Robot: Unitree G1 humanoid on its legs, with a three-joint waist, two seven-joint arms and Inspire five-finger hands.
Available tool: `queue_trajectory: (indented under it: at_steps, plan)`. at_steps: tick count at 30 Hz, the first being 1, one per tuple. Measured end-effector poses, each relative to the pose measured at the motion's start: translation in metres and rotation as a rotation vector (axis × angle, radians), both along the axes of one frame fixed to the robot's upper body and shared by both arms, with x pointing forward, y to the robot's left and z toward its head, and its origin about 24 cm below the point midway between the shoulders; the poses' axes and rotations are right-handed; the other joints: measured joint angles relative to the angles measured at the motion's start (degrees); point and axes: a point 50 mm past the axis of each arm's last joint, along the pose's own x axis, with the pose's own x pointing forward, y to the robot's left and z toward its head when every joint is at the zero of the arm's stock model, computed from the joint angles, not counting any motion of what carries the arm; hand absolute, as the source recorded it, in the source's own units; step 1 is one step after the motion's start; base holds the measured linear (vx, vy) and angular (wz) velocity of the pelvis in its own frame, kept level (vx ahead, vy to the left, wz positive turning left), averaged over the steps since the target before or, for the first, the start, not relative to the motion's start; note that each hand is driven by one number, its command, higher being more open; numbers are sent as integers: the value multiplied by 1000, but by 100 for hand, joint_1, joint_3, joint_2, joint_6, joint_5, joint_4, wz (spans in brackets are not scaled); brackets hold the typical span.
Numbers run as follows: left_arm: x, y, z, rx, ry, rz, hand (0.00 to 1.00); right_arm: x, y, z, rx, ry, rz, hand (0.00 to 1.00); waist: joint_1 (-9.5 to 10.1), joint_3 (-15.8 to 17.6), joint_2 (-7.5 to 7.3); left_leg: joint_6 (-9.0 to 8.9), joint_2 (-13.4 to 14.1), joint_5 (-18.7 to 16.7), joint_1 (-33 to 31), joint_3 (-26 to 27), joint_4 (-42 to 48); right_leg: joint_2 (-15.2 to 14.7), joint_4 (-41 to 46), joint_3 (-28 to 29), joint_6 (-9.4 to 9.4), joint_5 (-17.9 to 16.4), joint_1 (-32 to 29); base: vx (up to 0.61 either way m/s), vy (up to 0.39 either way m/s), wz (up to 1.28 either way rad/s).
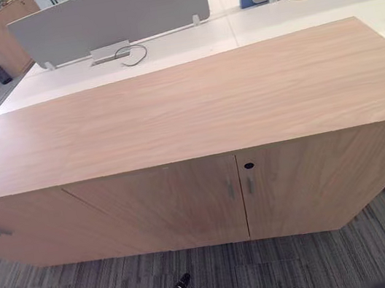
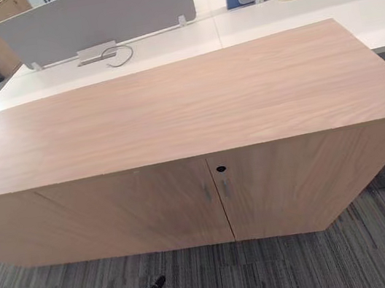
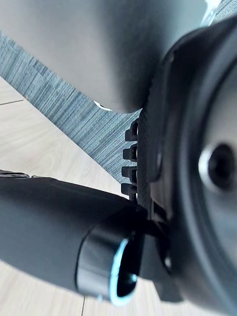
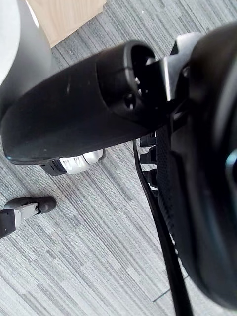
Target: Walk over to the cabinet, pick up the folder, carry it to the office cabinet, place the folder inside the office cabinet, then close the office cabinet door
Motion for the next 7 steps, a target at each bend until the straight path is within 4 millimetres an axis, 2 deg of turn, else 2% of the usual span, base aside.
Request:
queue_trajectory:
  at_steps: [4, 7]
  plan:
    - [5, -2, 1, 59, 9, -180, 100, 0, -5, 1, -10, 5, 30, 100, 68, -33, 35, 8, -61, 25, -77, -42, -98, 4, -88, -82, -14, 102, -8, -32, -3, 11]
    - [5, -3, 1, 72, 13, -209, 100, 8, -11, 1, -5, 19, 143, 100, 114, -77, 28, 10, -128, 30, -131, -58, -189, 1, -191, -99, -7, 209, -44, -28, 4, 4]
